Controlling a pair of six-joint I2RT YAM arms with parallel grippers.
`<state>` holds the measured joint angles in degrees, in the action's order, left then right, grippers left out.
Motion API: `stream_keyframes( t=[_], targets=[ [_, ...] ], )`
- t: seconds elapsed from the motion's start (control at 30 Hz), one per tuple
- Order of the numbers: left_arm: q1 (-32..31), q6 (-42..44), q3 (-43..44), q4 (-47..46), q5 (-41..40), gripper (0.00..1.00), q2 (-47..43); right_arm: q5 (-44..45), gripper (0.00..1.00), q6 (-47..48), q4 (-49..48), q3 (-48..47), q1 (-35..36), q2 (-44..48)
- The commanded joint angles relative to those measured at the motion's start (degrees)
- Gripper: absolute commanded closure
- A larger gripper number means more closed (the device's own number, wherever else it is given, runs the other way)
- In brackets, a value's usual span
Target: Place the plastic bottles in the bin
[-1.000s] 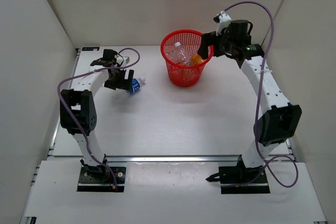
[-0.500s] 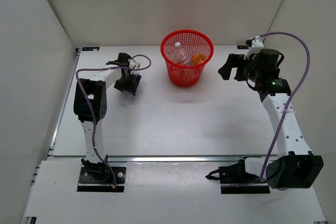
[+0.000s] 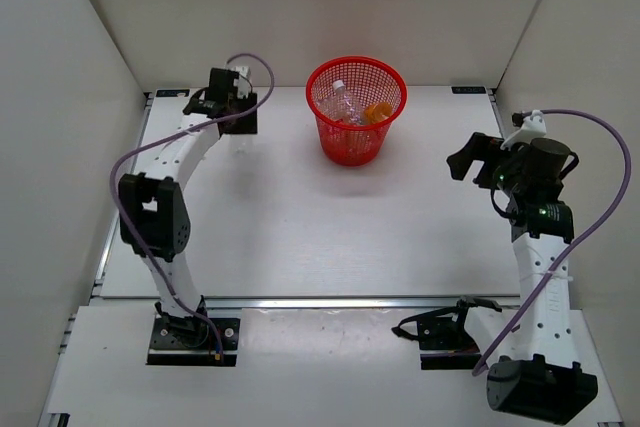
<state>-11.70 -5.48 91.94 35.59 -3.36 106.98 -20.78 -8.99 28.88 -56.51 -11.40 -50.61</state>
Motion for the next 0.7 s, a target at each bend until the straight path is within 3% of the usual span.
stream_keyframes(
  t=[0.0, 0.07, 0.13, 0.23, 0.27, 0.37, 0.57, 0.63, 0.67],
  targets=[
    [-4.54, -11.89, 5.26, -10.87, 2.21, 0.58, -10.46, -1.2, 0.05, 0.21, 0.29, 0.17, 0.49, 0.95],
    [-7.26, -18.49, 3.78, -20.78, 2.56, 0.55, -12.66, -1.19, 0.05, 0.03, 0.03, 0.7, 1.02, 2.0],
    [-10.87, -21.14, 3.77, -26.68, 0.47, 0.59, -12.06, -1.29, 0.05, 0.12, 0.47, 1.31, 1.55, 2.44],
    [-16.58, -21.59, 13.77, -25.32, -4.81, 0.53, -4.45, -2.25, 0.05, 0.47, 0.56, 1.67, 1.55, 3.23],
    [-18.34, -22.29, 18.23, -24.35, -5.08, 0.57, -1.28, -2.25, 0.05, 0.99, 1.08, 1.75, 1.47, 3.32],
    [-21.16, -25.01, 26.6, -24.78, -4.37, 0.54, 5.76, -0.59, 0.04, 1.96, 2.23, 1.84, 1.47, 3.94],
    [-23.89, -28.18, 28.56, -26.54, -6.58, 0.52, 12.01, -0.32, 0.01, 2.58, 2.5, 2.46, 1.2, 4.03],
    [-23.98, -28.97, 27.43, -26.98, -5.0, 0.32, 12.38, -0.23, 0.01, 2.49, 2.41, 2.81, 1.2, 4.29],
    [-24.07, -29.15, 26.63, -27.07, -4.47, 0.28, 11.94, 0.38, 0.01, 2.75, 2.49, 2.64, 1.12, 4.12]
  ],
)
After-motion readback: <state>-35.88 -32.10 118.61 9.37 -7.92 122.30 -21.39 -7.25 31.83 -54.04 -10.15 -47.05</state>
